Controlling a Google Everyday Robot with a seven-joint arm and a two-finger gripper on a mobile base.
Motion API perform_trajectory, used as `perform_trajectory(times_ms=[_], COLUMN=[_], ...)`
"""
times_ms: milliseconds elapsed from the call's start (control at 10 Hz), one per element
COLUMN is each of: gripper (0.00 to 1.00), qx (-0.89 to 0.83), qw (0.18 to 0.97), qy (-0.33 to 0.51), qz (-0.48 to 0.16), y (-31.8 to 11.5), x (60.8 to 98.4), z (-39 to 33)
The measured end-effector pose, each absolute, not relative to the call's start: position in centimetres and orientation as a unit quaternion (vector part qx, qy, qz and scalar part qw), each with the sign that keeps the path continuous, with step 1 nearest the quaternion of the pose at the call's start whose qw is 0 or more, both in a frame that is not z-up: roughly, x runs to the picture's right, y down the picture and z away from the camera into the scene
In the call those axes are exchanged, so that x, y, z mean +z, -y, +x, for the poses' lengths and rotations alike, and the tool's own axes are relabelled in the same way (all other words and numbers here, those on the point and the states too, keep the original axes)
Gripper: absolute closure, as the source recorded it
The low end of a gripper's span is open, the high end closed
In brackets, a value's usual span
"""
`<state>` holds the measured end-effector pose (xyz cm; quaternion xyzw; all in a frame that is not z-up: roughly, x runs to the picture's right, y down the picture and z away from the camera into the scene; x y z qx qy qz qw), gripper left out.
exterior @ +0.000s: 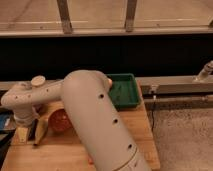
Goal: Place eraser in red bowl
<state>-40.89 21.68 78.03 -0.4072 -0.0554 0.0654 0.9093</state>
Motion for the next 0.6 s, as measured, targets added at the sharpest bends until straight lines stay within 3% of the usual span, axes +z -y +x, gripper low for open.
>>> perform_trajectory(times_ms=[600], gripper=[0.20], qx=[0.046], qw=[0.913], qy=[0.067], qz=[-0.401], y=[-20.6], x=[78.9], z=[-42.5])
